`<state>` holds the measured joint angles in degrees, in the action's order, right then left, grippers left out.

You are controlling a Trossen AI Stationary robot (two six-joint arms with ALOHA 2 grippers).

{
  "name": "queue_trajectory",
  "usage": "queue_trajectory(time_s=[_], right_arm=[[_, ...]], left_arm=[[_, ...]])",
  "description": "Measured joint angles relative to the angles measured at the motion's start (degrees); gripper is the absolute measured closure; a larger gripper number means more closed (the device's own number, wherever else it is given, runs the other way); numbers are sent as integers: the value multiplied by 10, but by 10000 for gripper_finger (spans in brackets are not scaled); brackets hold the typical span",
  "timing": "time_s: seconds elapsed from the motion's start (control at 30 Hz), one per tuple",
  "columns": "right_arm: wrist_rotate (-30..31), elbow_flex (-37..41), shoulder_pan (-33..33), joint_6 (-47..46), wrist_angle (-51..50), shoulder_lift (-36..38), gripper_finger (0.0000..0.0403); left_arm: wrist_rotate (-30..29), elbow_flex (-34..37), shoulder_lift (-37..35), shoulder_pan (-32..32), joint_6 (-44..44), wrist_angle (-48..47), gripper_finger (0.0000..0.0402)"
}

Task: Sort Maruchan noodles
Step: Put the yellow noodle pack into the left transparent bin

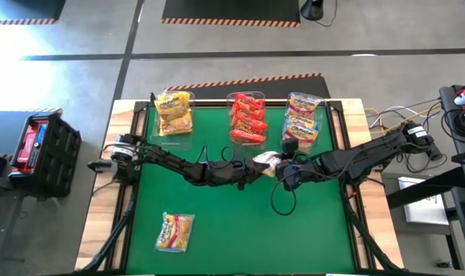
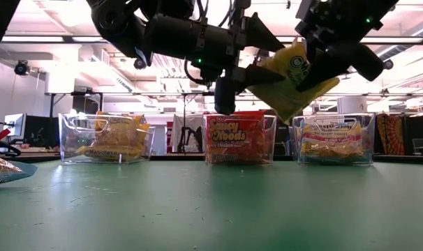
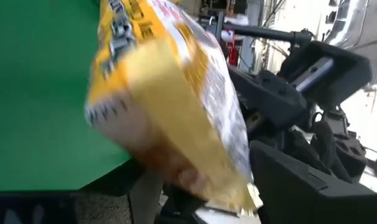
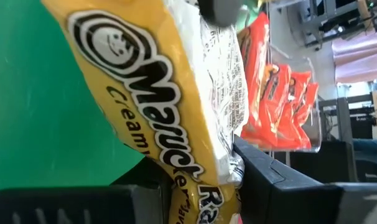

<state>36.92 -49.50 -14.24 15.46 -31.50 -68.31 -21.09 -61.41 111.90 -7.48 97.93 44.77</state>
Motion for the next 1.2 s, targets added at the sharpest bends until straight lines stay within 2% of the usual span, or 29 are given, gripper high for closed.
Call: queue_trajectory(time_s=[0.13, 0.37, 0.47, 0.63, 0.73, 0.9, 1.0, 1.1, 1.2], right_arm=[[2, 0, 0, -12, -28, 0, 296], [-8, 0, 0, -39, -86, 0, 297], [-68, 0, 0, -64, -109, 1, 297], [-223, 0, 0, -91, -118, 0, 297], [-290, 0, 0, -107, -118, 0, 293], [-304, 0, 1, -127, -120, 0, 293], [-343, 0, 3, -153, -118, 0, 294], [-376, 0, 3, -192, -113, -1, 295], [-419, 0, 3, -237, -113, -1, 295]], left_arm=[[44, 1, 0, -1, -18, -3, 188], [157, 1, 0, -2, -80, -4, 188], [234, 1, -2, -2, -155, -2, 188], [320, 1, -2, -5, -245, -2, 188], [327, 1, -3, -4, -275, -2, 188], [327, -9, -6, -4, -362, -3, 188], [327, -34, -6, -4, -443, -9, 188], [327, -71, -7, -4, -536, -58, 188], [327, -127, -7, -4, -623, -173, 188]])
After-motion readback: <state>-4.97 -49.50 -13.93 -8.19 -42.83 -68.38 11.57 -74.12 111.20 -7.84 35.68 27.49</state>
